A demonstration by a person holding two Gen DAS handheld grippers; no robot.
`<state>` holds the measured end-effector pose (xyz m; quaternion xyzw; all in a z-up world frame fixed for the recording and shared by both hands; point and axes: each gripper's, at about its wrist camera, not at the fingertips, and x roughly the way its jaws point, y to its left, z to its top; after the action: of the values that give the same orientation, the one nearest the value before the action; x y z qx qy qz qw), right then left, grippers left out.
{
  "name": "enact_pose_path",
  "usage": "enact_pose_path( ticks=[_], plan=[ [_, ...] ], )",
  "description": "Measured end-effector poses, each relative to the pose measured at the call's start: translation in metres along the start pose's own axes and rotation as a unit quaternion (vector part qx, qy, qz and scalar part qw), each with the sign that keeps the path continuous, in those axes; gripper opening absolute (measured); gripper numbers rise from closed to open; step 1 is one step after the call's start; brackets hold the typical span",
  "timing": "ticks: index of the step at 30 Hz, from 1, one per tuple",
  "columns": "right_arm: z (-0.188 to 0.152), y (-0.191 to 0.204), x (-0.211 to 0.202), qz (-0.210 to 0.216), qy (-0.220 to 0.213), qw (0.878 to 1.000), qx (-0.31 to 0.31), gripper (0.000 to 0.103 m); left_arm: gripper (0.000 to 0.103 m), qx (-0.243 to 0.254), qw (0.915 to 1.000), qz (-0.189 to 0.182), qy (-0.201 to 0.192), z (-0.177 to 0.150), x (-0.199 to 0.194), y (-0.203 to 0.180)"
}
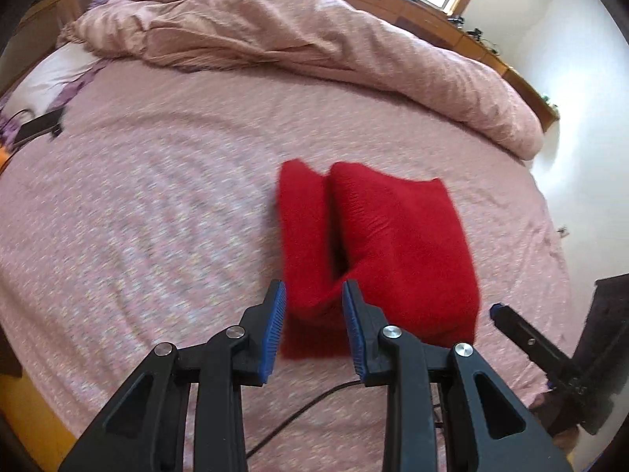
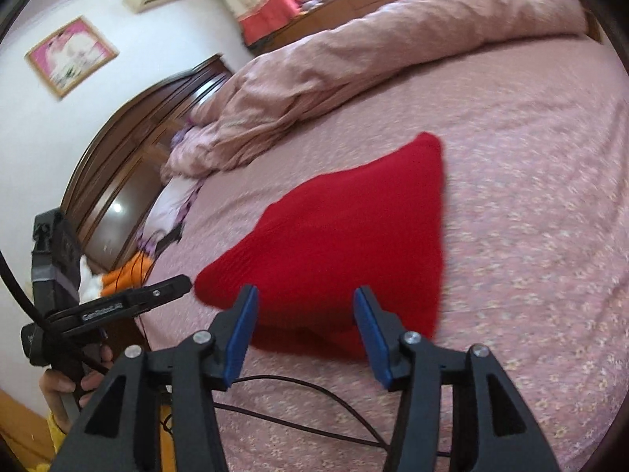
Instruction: Fold small clothes
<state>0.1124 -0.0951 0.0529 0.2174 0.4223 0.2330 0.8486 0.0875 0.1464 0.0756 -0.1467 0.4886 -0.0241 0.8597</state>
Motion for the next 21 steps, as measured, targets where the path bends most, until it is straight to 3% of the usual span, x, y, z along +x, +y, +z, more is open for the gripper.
enact_pose_path(
  ticks=[4, 9, 16, 18, 21],
  plan=[
    [0.005, -0.03, 0.001, -0.017, -0.005, 0.999, 0.046, 0.053, 0.023, -0.002, 0.9996, -0.024, 0.013, 0.01, 0.016, -0.012],
    [0.009, -0.065, 0.009, -0.037, 0.001, 0.995, 0.098, 0.053, 0.023, 0.004, 0.9994, -0.025, 0.025, 0.012, 0.036, -0.019],
    [0.016, -0.09, 0.033, 0.005, 0.024, 0.989, 0.146, 0.053, 0.023, 0.008, 0.9987, -0.036, 0.035, 0.001, 0.053, -0.019],
    [0.018, -0.092, 0.042, 0.02, 0.029, 0.988, 0.153, 0.056, 0.012, 0.012, 0.9978, -0.054, 0.038, -0.003, 0.055, -0.018],
    [0.021, -0.088, 0.048, 0.02, 0.029, 0.989, 0.143, 0.058, 0.008, 0.009, 0.9974, -0.064, 0.033, -0.009, 0.052, -0.016]
  ],
)
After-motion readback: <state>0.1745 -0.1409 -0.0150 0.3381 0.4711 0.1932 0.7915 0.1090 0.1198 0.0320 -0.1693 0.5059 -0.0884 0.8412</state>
